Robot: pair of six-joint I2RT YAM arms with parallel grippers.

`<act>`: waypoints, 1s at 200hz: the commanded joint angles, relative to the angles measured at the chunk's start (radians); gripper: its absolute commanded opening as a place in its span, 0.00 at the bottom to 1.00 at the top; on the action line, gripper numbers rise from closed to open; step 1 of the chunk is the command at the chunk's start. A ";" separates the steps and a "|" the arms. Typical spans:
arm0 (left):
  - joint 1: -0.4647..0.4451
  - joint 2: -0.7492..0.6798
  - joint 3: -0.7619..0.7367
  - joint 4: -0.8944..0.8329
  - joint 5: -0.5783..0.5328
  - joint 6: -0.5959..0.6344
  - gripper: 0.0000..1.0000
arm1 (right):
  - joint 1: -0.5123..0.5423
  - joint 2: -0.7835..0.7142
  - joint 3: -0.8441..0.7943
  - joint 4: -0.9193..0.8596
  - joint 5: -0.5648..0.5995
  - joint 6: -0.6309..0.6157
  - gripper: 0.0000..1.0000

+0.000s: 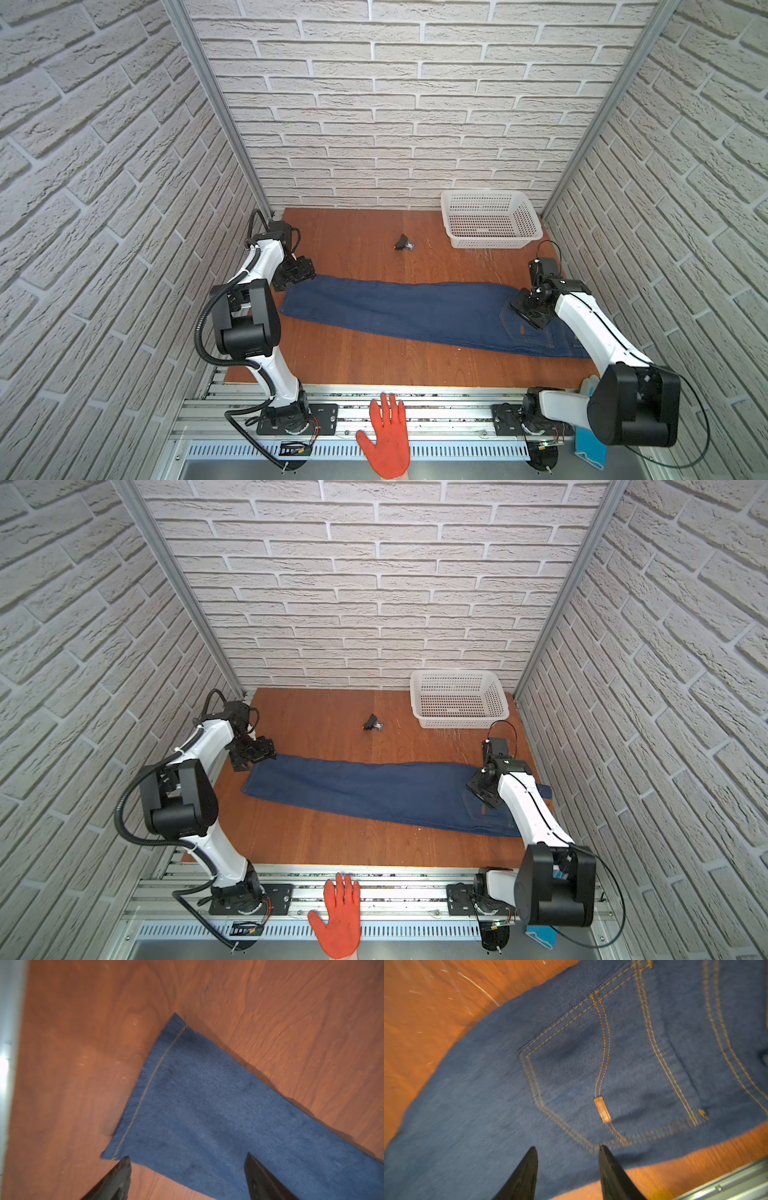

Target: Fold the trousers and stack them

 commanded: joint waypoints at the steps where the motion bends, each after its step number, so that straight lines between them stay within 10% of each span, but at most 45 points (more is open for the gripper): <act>1: 0.030 0.027 -0.048 0.077 0.077 -0.044 0.84 | -0.047 0.056 -0.023 0.084 0.013 -0.042 0.49; 143: 0.107 0.138 -0.005 0.078 0.037 -0.091 0.81 | -0.049 0.596 0.298 0.216 -0.115 -0.018 0.44; 200: 0.115 0.001 0.121 -0.002 0.051 -0.039 0.85 | 0.006 0.428 0.332 0.182 -0.088 -0.061 0.45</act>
